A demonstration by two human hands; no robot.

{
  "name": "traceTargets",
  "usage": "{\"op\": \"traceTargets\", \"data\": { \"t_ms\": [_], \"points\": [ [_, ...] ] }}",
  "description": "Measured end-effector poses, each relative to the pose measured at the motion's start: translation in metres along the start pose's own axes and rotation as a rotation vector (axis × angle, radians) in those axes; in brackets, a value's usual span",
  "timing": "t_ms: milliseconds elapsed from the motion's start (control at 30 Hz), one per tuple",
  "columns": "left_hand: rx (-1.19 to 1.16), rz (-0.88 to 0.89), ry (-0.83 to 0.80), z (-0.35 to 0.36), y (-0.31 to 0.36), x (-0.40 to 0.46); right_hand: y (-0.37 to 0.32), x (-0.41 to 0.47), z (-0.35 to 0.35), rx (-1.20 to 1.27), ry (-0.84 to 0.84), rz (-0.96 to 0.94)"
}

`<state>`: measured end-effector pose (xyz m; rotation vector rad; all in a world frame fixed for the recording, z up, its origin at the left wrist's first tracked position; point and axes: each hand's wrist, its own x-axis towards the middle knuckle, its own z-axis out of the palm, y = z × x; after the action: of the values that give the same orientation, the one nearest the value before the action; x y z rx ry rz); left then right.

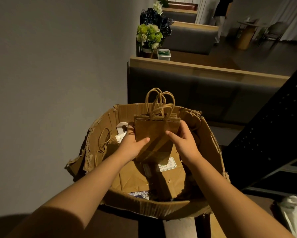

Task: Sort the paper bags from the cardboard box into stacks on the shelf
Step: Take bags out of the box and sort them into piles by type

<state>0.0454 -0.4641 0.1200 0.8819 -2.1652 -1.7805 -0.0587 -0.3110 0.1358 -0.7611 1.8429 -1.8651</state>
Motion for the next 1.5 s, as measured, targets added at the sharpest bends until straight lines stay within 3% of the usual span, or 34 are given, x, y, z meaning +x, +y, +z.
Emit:
{"op": "traceTargets", "data": {
  "t_ms": [167, 400, 567, 700, 833, 867, 1233, 1500],
  "points": [
    [0.047, -0.024, -0.046, 0.005, 0.000, 0.000, -0.003, 0.001, 0.003, 0.064, -0.077, 0.026],
    [0.079, -0.051, 0.012, 0.002, -0.003, 0.003, -0.002, 0.008, 0.005, 0.050, -0.051, 0.013],
    [0.137, -0.066, 0.050, 0.006, -0.002, 0.004, 0.007, 0.010, 0.006, -0.024, -0.087, 0.113],
    [0.034, -0.093, 0.062, 0.002, 0.005, 0.009, 0.006, 0.011, 0.001, -0.096, -0.052, 0.212],
    [-0.349, -0.148, 0.067, -0.007, 0.026, 0.023, -0.003, 0.007, -0.013, 0.008, -0.119, 0.365],
    [-0.354, -0.148, 0.050, -0.008, 0.033, 0.025, -0.004, 0.005, -0.015, 0.030, -0.149, 0.381],
    [-0.216, 0.102, 0.095, 0.051, 0.054, -0.026, -0.026, -0.019, -0.042, 0.068, 0.004, 0.271],
    [-0.183, 0.235, 0.032, 0.121, 0.093, -0.065, -0.058, -0.057, -0.104, -0.130, 0.191, -0.021]
  ]
}}
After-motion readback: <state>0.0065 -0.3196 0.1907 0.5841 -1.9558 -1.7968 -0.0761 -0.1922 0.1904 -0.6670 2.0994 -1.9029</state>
